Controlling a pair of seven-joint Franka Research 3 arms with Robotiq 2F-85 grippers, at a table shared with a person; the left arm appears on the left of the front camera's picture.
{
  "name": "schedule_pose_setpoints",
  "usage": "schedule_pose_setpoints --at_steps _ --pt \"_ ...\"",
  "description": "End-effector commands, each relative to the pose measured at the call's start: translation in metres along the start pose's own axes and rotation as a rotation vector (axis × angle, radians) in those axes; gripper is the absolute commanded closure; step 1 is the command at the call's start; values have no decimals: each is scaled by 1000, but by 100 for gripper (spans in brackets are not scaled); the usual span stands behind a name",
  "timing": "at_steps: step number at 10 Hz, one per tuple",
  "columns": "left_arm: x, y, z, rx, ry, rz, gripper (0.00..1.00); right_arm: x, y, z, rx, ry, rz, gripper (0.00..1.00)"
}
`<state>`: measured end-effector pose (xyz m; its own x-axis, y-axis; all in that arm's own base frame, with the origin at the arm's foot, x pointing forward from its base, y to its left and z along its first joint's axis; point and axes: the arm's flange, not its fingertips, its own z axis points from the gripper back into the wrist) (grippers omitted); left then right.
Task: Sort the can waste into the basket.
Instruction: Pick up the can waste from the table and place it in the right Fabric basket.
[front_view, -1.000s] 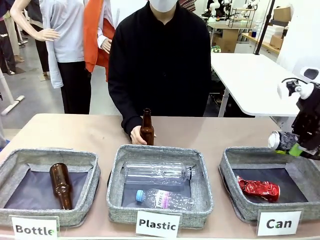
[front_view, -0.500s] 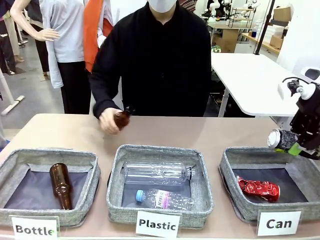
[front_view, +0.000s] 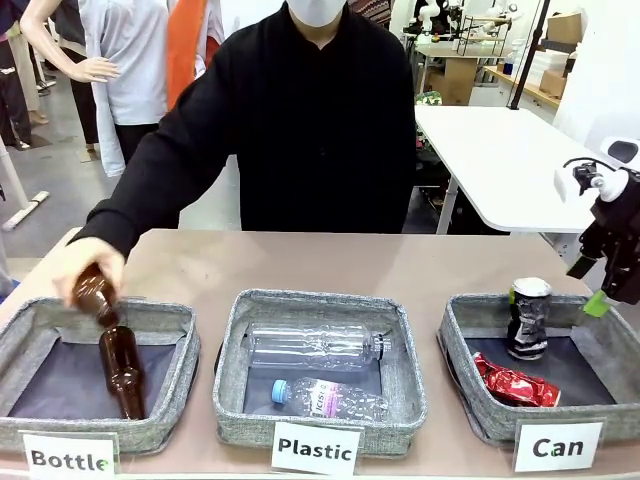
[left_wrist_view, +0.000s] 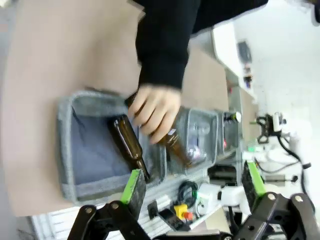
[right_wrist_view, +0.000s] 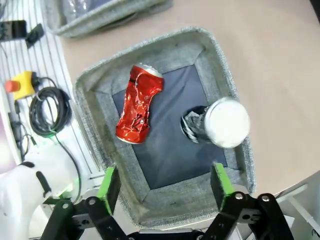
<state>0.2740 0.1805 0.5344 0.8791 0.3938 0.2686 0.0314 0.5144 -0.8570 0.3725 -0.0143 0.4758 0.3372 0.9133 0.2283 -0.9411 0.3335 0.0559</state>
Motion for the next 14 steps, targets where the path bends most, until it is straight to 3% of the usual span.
schedule_pose_setpoints --at_steps 1,4,9,12,14 --pt "20 -10 74 -9 -137 -50 0 -1 -11 -2 7 -47 -5 0" --pt "18 -11 132 -57 -276 -51 0 -6 -19 -1 46 -86 -33 0" --pt "20 -10 127 -53 -258 -47 0 -7 -18 -1 55 -104 -52 0" --pt "15 -13 94 -52 -168 -40 0 -7 -18 3 105 -168 -133 0" --pt "4 -18 48 -72 -63 -53 0 -9 -24 18 301 -352 -356 0"
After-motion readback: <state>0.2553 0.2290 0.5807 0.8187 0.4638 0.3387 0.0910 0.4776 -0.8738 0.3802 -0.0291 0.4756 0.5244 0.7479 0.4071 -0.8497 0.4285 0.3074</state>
